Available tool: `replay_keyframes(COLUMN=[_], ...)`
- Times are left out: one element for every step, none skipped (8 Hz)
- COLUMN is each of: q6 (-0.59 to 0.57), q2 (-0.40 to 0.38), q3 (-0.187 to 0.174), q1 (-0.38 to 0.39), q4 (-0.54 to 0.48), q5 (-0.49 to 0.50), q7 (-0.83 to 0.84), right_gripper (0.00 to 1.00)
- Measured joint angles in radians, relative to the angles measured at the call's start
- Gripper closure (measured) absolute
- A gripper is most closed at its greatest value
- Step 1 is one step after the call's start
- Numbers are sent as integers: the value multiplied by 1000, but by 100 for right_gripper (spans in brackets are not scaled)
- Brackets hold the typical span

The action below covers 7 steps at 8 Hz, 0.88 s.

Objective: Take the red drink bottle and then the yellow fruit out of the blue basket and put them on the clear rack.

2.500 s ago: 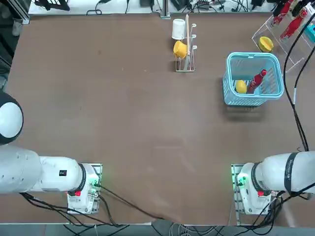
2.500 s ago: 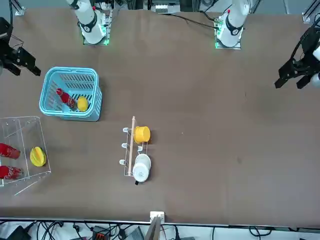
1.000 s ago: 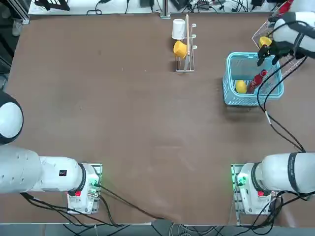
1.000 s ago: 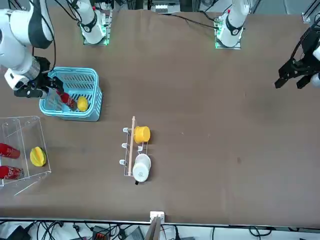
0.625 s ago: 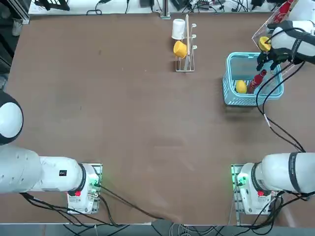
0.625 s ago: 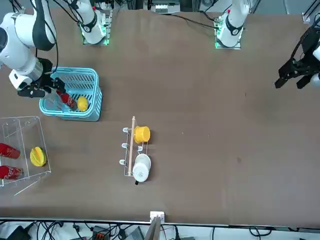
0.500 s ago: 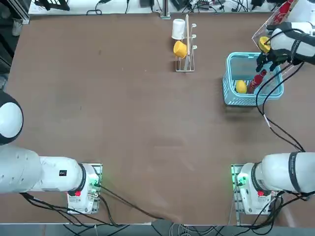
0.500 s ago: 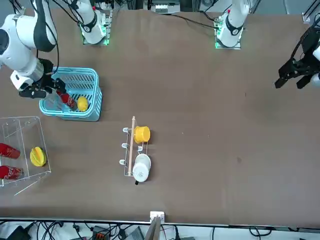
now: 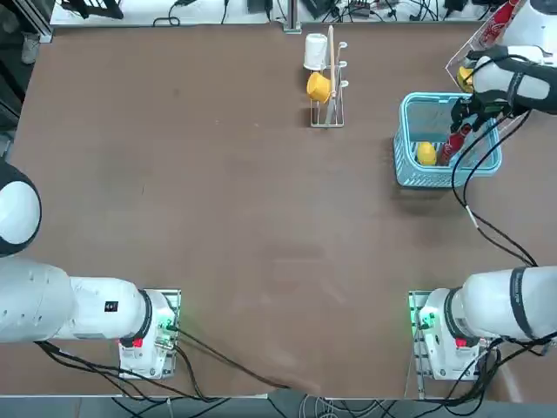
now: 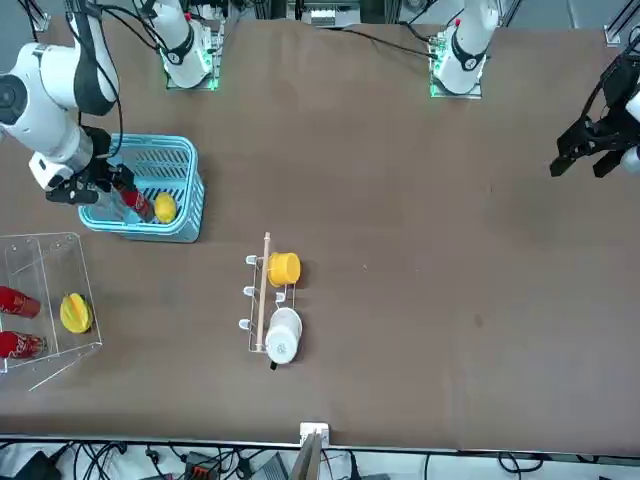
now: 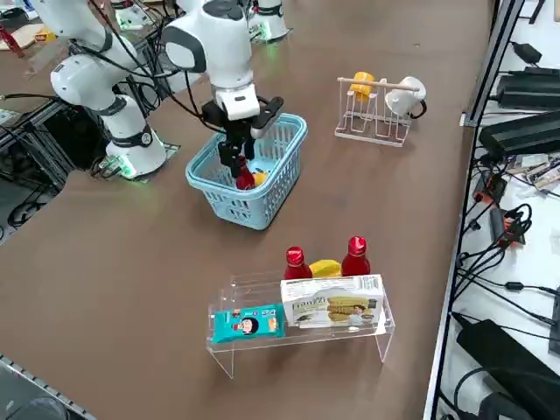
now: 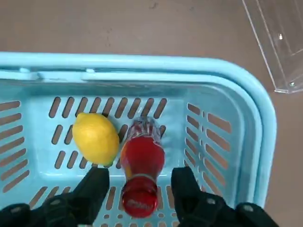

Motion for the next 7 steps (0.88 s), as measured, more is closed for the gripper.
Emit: replay_keyframes(q6=[2,2,2,1,-1,-5,-11], q2=[6,6,6,7,7,7,7], q3=[0,0,0,0,0,0,0], q1=[0,-1,-1,-3,-8,-13,-15], q4=[0,0,0,0,0,0,0], q5=[0,0,0,0,0,0,0], q7=[0,0,0,0,0,0,0], right_gripper=[19,19,21,24,25,27,29])
